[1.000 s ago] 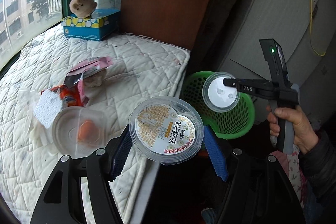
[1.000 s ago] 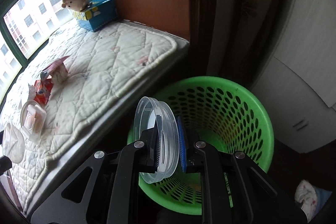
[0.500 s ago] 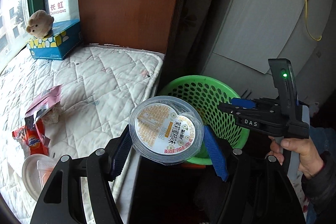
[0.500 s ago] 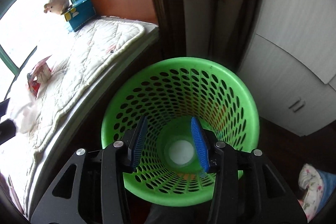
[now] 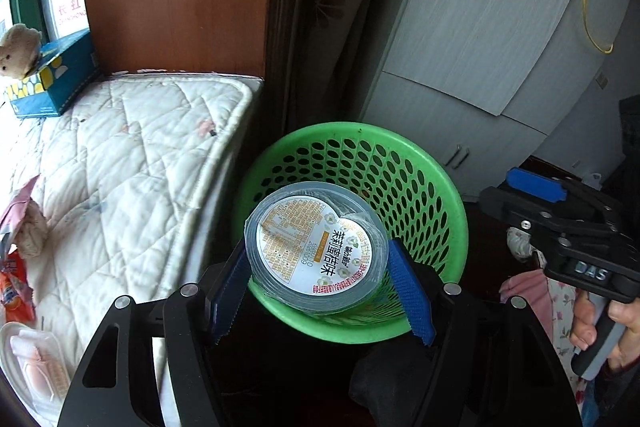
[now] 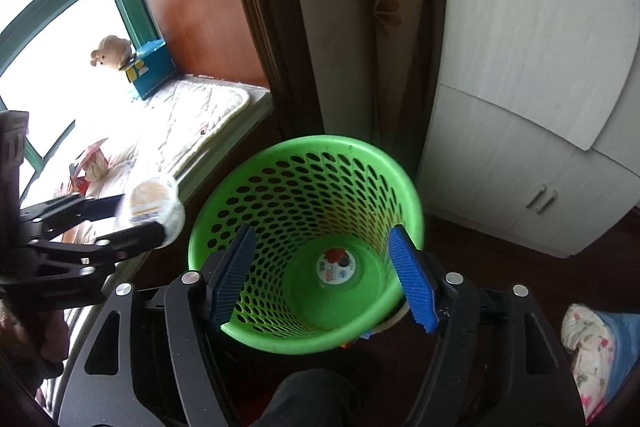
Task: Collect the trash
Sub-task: 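Open the right gripper to drop the cup into the wastebasket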
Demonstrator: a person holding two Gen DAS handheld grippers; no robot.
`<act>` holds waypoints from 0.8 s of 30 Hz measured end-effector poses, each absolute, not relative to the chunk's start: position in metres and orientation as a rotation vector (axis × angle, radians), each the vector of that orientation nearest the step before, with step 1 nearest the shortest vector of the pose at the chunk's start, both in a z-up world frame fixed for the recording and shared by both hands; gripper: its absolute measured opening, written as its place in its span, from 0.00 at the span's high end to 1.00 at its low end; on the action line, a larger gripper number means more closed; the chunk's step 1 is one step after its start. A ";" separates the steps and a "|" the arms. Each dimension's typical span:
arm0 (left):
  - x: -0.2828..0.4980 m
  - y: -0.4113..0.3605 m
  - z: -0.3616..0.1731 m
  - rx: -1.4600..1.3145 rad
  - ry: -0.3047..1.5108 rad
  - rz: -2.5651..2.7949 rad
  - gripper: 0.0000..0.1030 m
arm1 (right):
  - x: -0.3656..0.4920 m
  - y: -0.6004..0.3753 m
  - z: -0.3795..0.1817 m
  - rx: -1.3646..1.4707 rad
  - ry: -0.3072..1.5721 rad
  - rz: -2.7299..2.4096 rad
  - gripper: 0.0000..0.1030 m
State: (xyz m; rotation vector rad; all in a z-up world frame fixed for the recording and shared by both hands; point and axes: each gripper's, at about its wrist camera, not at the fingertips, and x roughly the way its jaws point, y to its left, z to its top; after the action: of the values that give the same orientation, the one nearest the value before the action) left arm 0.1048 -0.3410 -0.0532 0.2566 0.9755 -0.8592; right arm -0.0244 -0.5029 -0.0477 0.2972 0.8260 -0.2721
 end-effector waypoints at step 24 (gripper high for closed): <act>0.090 -0.274 -0.031 0.205 0.904 -0.722 0.22 | -0.038 -0.461 -0.031 0.276 0.768 -0.176 0.21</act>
State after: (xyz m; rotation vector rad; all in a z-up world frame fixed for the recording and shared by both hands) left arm 0.0905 -0.2744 -0.0313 0.2053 0.9038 -0.7218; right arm -0.0377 -0.4614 -0.0310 0.2763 0.7677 -0.1756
